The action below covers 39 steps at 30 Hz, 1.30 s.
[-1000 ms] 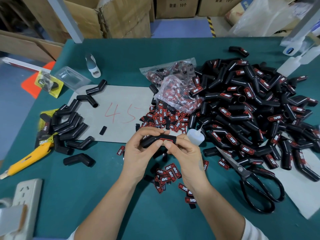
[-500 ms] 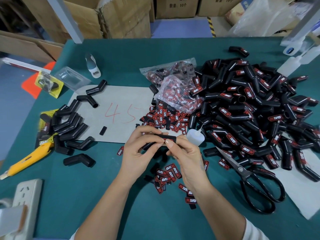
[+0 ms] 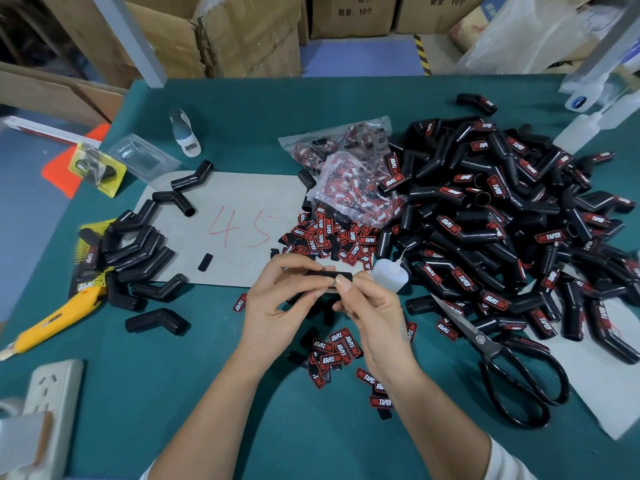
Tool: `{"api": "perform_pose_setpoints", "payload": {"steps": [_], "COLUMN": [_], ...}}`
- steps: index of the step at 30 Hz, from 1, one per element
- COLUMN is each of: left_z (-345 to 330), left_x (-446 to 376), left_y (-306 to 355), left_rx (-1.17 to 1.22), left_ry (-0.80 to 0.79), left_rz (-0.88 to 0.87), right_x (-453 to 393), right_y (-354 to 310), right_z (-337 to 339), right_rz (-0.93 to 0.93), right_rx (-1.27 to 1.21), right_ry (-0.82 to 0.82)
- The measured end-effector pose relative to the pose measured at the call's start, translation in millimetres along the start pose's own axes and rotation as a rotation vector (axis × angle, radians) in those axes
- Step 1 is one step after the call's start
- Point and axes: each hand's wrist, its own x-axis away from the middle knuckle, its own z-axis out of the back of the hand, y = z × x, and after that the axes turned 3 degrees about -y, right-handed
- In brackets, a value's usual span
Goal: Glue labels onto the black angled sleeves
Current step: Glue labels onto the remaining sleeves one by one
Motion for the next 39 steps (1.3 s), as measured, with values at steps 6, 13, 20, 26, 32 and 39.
{"api": "perform_pose_setpoints", "payload": {"steps": [6, 13, 20, 26, 32, 39], "left_z": [-2, -3, -2, -4, -8, -6], "left_x": [1, 1, -1, 2, 3, 4], "left_y": [2, -2, -4, -5, -7, -11], "left_rx": [-0.014, -0.034, -0.051, -0.049, -0.044, -0.115], "left_ry": [0.003, -0.004, -0.033, -0.024, 0.007, 0.006], "left_rz": [-0.014, -0.023, -0.020, 0.008, 0.019, -0.018], "right_x": [0, -1, -1, -2, -1, 1], "right_y": [0, -2, -2, -6, -4, 2], "right_z": [-1, -4, -5, -8, -10, -8], "right_rz": [0.007, 0.025, 0.023, 0.054, 0.049, 0.001], "right_rx": [0.000, 0.048, 0.126, 0.188, 0.225, 0.188], "right_ry": [0.027, 0.024, 0.033, 0.041, 0.033, 0.033]}}
